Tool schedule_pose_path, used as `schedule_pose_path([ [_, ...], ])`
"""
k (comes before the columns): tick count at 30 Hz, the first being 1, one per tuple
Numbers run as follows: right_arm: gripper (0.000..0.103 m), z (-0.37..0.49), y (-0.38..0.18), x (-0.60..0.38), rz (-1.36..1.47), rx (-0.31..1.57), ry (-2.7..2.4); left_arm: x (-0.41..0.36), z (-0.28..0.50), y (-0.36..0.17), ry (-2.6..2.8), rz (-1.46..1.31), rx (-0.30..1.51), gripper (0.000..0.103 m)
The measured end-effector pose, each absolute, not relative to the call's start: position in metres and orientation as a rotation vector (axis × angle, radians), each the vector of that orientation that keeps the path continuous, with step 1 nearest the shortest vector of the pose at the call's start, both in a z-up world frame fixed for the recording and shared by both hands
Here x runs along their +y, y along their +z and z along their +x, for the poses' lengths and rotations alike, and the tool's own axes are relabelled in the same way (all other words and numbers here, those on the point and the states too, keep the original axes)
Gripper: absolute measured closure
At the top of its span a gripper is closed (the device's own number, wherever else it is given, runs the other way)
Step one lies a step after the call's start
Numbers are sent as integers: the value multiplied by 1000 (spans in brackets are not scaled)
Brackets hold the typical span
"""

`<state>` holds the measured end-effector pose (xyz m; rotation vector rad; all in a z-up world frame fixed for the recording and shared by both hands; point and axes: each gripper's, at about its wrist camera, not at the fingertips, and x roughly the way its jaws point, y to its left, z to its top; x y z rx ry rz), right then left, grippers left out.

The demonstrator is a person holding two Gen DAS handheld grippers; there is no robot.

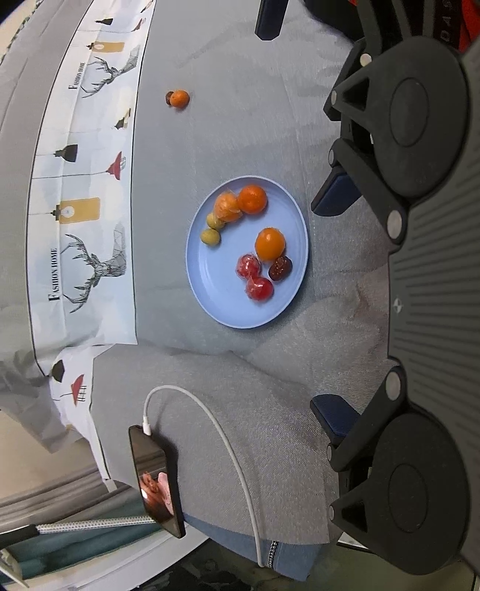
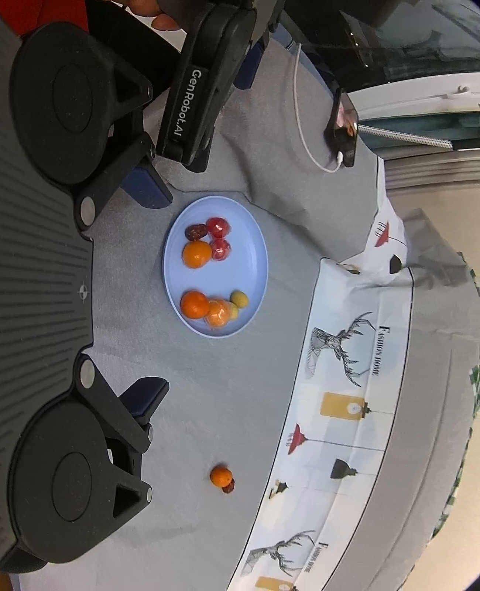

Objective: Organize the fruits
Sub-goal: 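Hold both tools open above the plate, then lift them away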

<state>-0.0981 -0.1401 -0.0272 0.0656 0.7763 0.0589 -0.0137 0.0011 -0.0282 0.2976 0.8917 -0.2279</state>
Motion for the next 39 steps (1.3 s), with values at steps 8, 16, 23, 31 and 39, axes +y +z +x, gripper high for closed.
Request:
schedule_pose_path([
  [8, 5, -106, -23, -142, 71, 753, 49, -4, -23, -22, -235, 309, 868, 0],
  [16, 5, -107, -24, -142, 80, 756, 45, -5, -25, -21, -234, 311, 866, 0],
  [23, 5, -105, -26, -142, 83, 767, 43, -3, -22, -25, -233, 312, 874, 0],
  [31, 5, -102, -27, -141, 86, 777, 41, -3, -20, -28, -232, 312, 884, 0],
  [39, 5, -101, -29, -142, 89, 784, 39, -2, -18, -31, -229, 314, 893, 0],
])
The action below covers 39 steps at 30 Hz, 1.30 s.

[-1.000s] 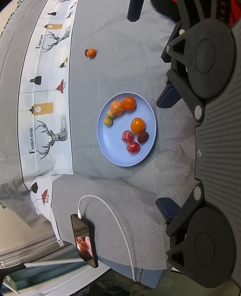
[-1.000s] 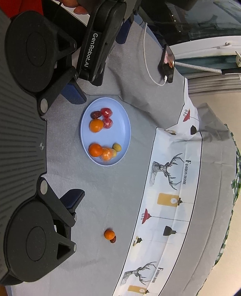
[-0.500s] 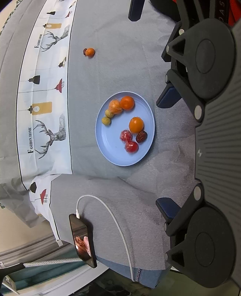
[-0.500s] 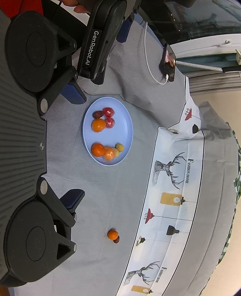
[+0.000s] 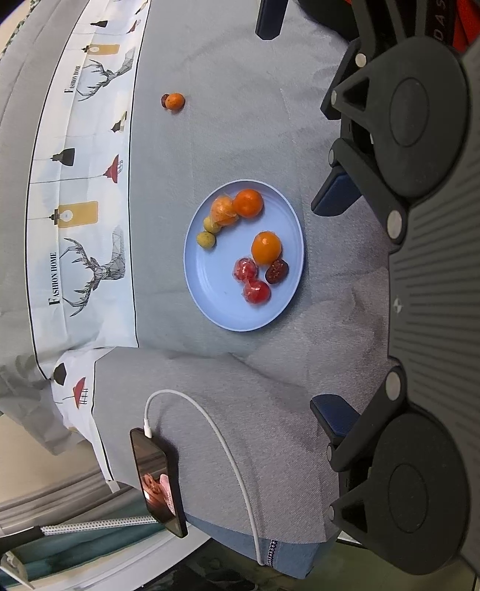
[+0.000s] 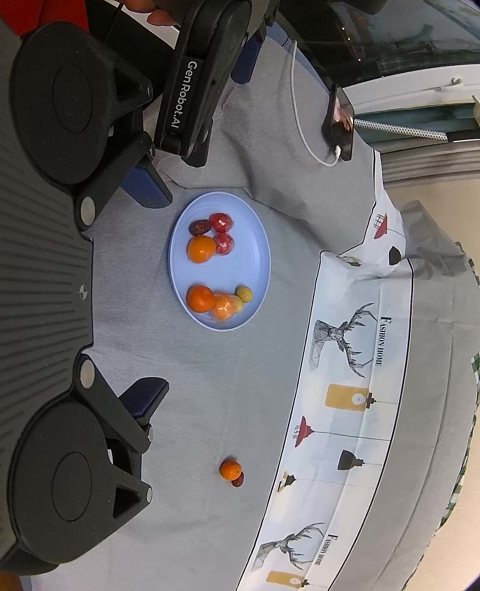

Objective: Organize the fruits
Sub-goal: 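Hold both tools open above the plate, then lift them away, then grasp the tangerine with the left tool while the right tool grasps the red date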

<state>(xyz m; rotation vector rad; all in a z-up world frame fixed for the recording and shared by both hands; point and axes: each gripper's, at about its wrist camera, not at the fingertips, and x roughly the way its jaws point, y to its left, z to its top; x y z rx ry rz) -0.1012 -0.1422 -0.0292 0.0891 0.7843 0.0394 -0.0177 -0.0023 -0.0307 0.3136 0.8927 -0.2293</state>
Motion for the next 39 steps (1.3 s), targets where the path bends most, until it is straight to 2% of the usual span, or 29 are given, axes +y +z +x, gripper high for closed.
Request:
schedule_pose_path([
  [19, 5, -98, -37, -162, 147, 765, -20, -17, -10, -34, -227, 349, 911, 0],
  [29, 5, -92, -58, -275, 227, 701, -304, -87, 8, -46, -317, 444, 927, 0],
  [39, 5, -7, -153, -418, 177, 706, -469, -156, 62, -72, -338, 421, 1045, 0],
])
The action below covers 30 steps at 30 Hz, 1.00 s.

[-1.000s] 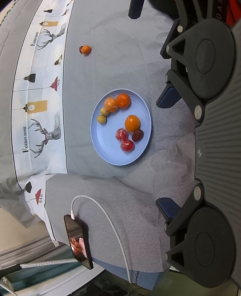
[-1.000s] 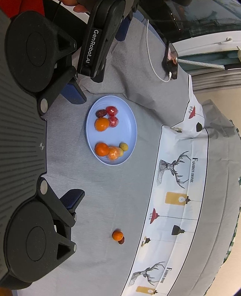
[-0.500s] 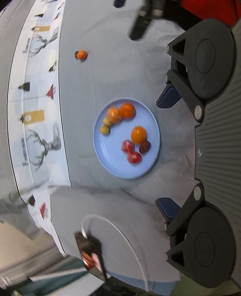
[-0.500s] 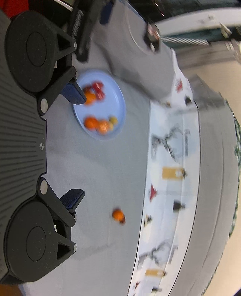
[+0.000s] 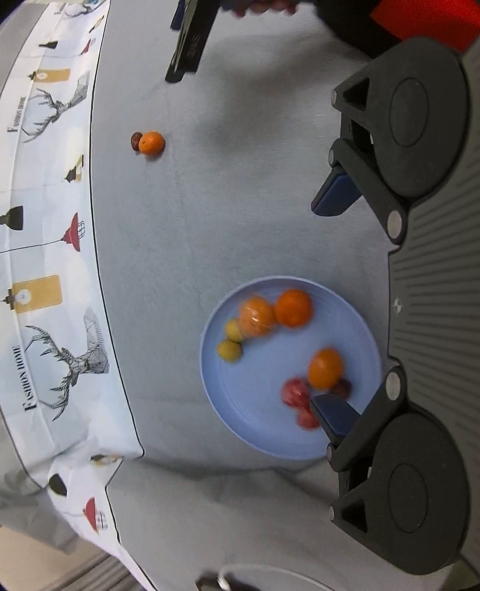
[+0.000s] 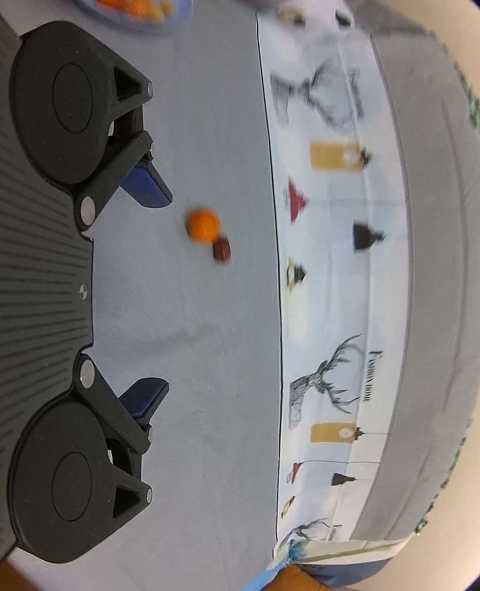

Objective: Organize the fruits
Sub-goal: 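Grasp the tangerine with the left tool while the right tool grasps the red date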

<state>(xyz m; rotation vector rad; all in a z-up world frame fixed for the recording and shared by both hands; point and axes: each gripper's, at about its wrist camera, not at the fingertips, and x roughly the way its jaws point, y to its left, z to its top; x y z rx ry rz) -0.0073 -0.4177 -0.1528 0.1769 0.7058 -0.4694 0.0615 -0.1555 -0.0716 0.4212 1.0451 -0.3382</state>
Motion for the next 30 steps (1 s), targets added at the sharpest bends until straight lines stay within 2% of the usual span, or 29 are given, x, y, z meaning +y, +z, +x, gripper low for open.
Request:
schedule_pose_path([
  [7, 5, 77, -217, -470, 177, 768, -387, -189, 104, -90, -302, 454, 1075, 0],
  [13, 5, 112, -229, -465, 138, 728, -284, -209, 126, -108, -293, 486, 1067, 0],
  [16, 5, 114, -228, -470, 108, 712, -399, -227, 135, -116, -321, 502, 1047, 0],
  [23, 6, 91, -236, -520, 232, 703, -564, -302, 160, -136, -501, 490, 964, 0],
  [30, 15, 75, -234, -525, 214, 731, -543, -379, 189, -168, -665, 476, 960, 0],
])
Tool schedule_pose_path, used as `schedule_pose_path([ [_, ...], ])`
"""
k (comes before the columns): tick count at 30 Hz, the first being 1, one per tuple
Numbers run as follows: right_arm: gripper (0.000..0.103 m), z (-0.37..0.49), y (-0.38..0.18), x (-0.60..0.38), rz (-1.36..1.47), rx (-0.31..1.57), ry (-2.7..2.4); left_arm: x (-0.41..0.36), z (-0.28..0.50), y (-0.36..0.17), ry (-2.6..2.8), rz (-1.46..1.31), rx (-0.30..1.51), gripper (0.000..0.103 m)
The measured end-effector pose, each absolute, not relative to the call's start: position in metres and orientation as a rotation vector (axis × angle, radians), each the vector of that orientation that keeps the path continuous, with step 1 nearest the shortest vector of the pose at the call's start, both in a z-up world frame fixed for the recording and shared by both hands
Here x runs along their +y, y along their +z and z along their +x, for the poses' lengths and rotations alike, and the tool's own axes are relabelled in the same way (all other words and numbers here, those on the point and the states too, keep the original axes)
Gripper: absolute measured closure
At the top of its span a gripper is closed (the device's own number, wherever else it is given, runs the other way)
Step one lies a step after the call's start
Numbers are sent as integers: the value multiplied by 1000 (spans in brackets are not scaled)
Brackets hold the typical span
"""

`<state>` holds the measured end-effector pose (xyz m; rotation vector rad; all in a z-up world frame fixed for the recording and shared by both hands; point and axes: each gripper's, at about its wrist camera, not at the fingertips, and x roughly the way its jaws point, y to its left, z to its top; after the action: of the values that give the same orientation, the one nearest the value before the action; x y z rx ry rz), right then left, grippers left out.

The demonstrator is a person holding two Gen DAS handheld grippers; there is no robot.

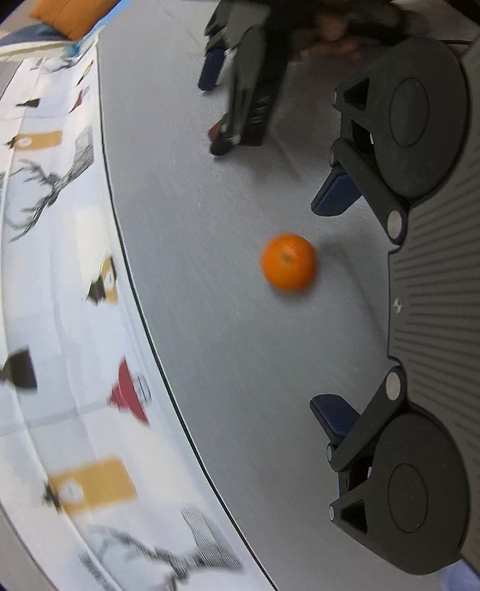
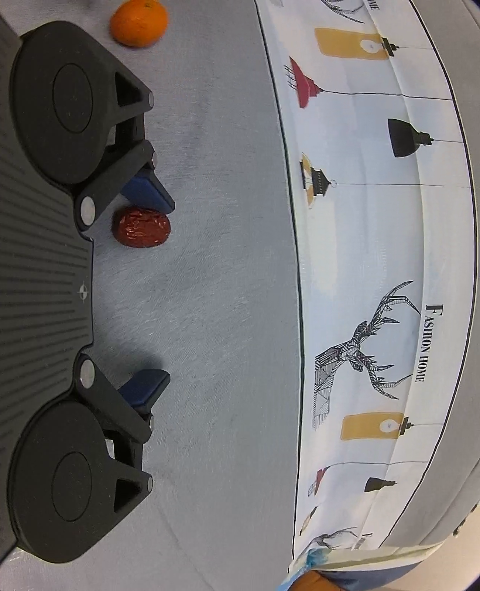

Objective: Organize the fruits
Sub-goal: 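Grasp the tangerine with the left tool while the right tool grasps the red date, then carry the tangerine and red date in both tools over the blue plate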

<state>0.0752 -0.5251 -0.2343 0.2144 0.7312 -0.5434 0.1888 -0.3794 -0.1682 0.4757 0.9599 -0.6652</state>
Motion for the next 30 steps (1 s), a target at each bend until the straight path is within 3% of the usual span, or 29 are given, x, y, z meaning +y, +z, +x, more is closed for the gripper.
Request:
schedule_pose_path([
  [4, 15, 68, -231, -520, 220, 745, -543, -402, 203, -183, -646, 504, 1004, 1],
  [5, 15, 68, -231, -519, 216, 749, -540, -404, 204, -184, -632, 492, 1006, 9],
  [6, 17, 68, -231, -518, 209, 750, -536, -403, 204, -183, -630, 483, 1010, 18],
  [7, 20, 67, -230, -517, 209, 747, -522, -403, 203, -181, -656, 475, 1021, 42],
  [8, 41, 67, -228, -515, 212, 740, -496, -403, 201, -178, -692, 464, 1020, 65],
  [9, 79, 67, -225, -512, 194, 739, -493, -403, 197, -175, -701, 474, 1009, 64],
  [20, 80, 26, -184, -490, 319, 740, -535, -369, 152, -125, -696, 507, 935, 64],
  [30, 80, -44, -109, -402, 363, 694, -406, -267, 86, -65, -558, 497, 962, 64],
])
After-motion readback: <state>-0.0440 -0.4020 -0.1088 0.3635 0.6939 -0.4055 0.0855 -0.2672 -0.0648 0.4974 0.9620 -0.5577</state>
